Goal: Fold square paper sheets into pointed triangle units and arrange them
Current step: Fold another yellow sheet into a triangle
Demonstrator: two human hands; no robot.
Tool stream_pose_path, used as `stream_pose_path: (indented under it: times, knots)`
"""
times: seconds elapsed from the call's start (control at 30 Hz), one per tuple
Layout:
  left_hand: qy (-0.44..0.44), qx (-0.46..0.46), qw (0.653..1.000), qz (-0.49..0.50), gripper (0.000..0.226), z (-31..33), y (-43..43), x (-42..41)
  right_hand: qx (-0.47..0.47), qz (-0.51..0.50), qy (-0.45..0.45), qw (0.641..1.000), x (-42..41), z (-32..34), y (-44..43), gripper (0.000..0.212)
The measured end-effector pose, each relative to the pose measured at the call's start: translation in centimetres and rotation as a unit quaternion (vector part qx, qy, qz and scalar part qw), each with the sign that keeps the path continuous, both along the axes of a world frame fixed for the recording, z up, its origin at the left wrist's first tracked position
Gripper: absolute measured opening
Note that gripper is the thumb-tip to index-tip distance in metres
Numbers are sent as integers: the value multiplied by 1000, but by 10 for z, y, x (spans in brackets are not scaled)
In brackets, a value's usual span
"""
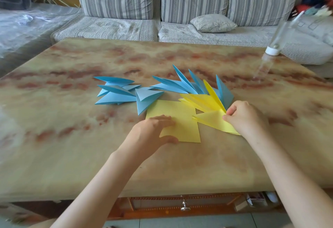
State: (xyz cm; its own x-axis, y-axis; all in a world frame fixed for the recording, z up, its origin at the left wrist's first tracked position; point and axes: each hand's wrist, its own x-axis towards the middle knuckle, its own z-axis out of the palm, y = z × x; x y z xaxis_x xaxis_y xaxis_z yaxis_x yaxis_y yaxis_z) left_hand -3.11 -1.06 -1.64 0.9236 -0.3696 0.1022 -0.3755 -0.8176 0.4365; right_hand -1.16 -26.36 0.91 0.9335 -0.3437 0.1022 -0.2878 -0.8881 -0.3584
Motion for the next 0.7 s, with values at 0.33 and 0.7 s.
stream_pose_path:
  times: [0.33, 0.7]
  knots:
    - [19, -68, 997, 34, 54, 0, 2, 1, -1, 25, -113, 993, -8, 13, 12, 6]
    - [9, -43, 999, 17, 66, -2, 1, -2, 96, 344, -143, 923, -15, -5, 57, 4]
